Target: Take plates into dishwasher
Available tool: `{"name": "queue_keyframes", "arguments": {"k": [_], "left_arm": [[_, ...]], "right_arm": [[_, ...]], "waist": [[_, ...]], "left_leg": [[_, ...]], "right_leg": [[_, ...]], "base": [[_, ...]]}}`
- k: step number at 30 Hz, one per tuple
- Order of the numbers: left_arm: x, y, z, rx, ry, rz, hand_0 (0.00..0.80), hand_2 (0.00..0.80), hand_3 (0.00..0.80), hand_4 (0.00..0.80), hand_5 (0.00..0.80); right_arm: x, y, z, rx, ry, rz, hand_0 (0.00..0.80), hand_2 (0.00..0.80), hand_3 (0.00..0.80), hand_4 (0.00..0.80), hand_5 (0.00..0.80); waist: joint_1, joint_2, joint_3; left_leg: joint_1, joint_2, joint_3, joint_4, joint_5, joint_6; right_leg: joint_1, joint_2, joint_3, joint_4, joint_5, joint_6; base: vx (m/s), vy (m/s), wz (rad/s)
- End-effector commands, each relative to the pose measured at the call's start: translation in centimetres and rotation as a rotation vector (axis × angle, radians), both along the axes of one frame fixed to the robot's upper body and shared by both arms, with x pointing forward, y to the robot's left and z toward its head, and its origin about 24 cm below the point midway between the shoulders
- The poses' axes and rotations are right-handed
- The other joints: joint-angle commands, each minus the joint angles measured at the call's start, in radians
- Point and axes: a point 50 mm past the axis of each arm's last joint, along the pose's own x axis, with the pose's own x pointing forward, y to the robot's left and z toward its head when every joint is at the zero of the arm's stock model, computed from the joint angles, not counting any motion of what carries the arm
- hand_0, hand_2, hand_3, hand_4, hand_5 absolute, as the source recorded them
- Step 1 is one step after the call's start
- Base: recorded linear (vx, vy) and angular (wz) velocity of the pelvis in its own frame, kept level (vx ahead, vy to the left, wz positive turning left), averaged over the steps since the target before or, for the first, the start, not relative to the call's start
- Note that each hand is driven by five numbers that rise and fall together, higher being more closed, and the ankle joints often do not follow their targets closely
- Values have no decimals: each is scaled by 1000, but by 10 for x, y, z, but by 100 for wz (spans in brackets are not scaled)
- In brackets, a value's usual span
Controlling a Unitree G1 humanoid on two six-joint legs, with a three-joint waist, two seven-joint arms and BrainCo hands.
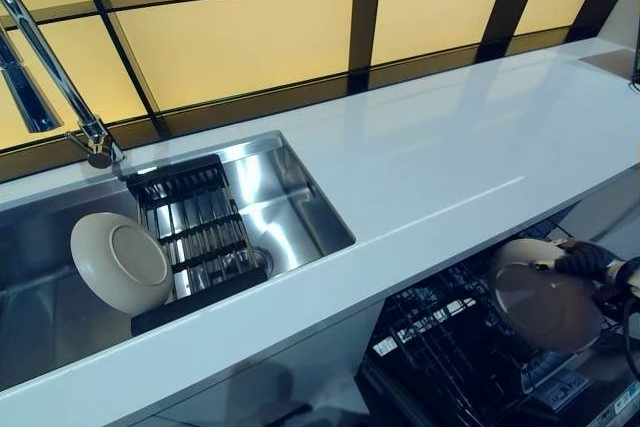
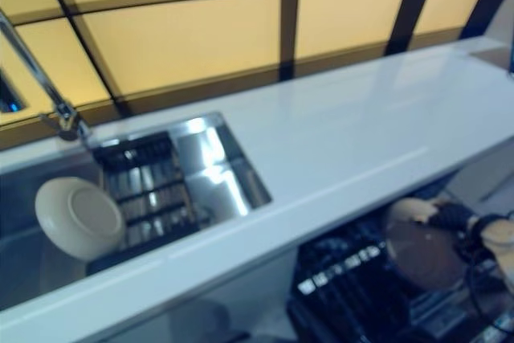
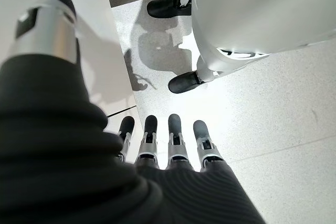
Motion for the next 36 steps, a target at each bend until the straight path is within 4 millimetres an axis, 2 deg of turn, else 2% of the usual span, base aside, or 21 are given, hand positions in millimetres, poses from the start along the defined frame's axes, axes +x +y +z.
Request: {"name": "queue_keyframes", "arguments": {"k": [1,9,15,24,32,36], "left_arm": [[3,14,4,26,-11,21,0,0,0,0,0],[3,7,2,13,-31,40,0,0,0,0,0],[9,2,2,1,-63,58,0,0,0,0,0],[13,-2,3,-17,-97,103,0,0,0,0,0],[15,-6,2,-17,-102,107,0,0,0,0,0],[16,-6,3,-17,-107,102,0,0,0,0,0]], "right_arm": [[5,20,-1,4,-38,56,800,800,800,800,800],[-7,38,-27,34,11,113,800,800,800,800,800],[-3,52,-35,12,2,152,800,800,800,800,800],[5,63,-53,-134,-3,196,800,800,800,800,800],[1,72,-89,-168,66,197,800,800,800,800,800],[0,74,-102,-160,93,185,800,800,800,800,800]], "waist": [[3,-39,-5],[11,-27,8],[23,-17,19],[52,4,29],[75,13,26],[82,14,25]], "left_leg": [[11,7,-36,-1,-28,-30],[12,4,-42,-1,-25,-32],[6,-2,-51,-1,-21,-33],[-4,-13,-70,-1,-14,-34],[-6,-20,-85,-1,-13,-31],[-8,-22,-90,-1,-13,-30]], "right_leg": [[14,-11,0,2,7,72],[21,-18,-9,2,5,69],[19,-22,-14,2,4,68],[22,-33,-30,2,2,69],[30,-42,-45,2,0,69],[31,-44,-49,2,-1,69]], "base": [[-39,19,0],[0,0,0],[-5,3,1],[-17,15,4],[9,12,9],[0,0,0]]}}
